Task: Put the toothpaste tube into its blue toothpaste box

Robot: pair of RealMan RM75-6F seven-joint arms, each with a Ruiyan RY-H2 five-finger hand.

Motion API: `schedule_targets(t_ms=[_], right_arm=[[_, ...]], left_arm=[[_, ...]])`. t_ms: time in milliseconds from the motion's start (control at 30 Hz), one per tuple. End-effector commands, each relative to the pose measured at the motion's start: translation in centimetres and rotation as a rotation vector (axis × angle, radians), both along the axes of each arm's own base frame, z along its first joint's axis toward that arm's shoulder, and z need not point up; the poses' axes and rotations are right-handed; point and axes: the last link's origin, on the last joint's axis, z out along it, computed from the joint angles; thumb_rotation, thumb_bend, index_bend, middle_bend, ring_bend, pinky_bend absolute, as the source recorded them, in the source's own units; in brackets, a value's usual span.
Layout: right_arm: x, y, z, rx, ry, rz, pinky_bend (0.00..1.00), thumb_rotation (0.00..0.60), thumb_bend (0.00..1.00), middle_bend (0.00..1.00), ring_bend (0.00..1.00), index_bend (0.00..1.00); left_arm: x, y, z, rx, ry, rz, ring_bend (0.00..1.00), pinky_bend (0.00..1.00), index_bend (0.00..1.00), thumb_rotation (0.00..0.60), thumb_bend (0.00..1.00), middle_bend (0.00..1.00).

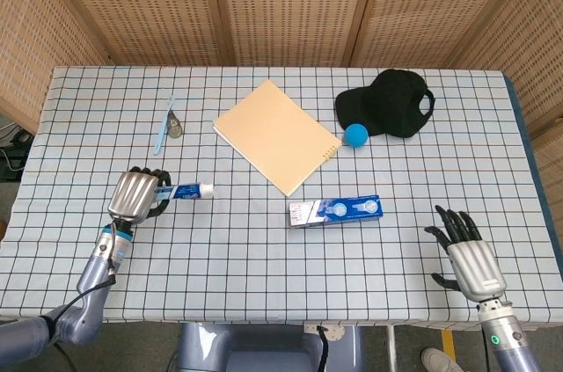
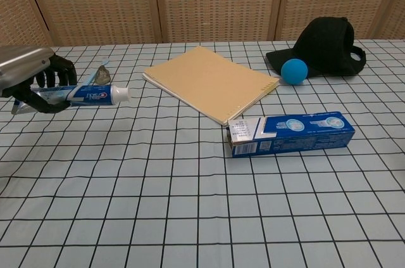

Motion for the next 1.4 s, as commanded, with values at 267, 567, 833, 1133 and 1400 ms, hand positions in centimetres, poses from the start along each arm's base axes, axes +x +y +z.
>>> schedule_targets(t_ms=[267, 567, 833, 1133, 1400], right_arm=[[4.0, -3.9, -3.7, 0.063, -0.002, 0.021, 0.11, 0.6, 0.21, 0.02, 0.0, 0.28], [6.4, -6.0, -6.1, 0.108, 0.023, 0.028, 0.11, 0.6, 0.21, 0.02, 0.0, 0.28], [9.6, -8.5, -8.3, 0.124, 0.027, 0.044, 0.12, 0.6, 0.21, 0.02, 0.0, 0.28], [10.9, -10.9, -9.4, 0.134, 0.072, 0.022, 0.12, 0.6, 0.21, 0.02, 0.0, 0.28], [10.7, -13.1, -9.9, 0.13, 0.095, -0.03, 0.12, 0.6, 0.21, 0.03, 0.0, 0.28]], left_arm=[[0.2, -0.5, 1.6, 0.008, -0.002, -0.01, 0.47, 0.42, 0.85, 0.6, 0.62, 0.54], [0.2, -0.8, 1.9, 0.011, -0.001, -0.024, 0.47, 0.42, 0.85, 0.6, 0.62, 0.54], [-0.7, -0.9, 2.5, 0.02, 0.014, -0.023, 0.47, 0.42, 0.85, 0.6, 0.62, 0.54], [-1.1, -0.9, 2.5, 0.017, 0.019, -0.021, 0.47, 0.42, 0.85, 0.6, 0.62, 0.54], [-1.0, -0.7, 2.6, 0.019, 0.018, -0.027, 0.47, 0.42, 0.85, 0.6, 0.62, 0.54]])
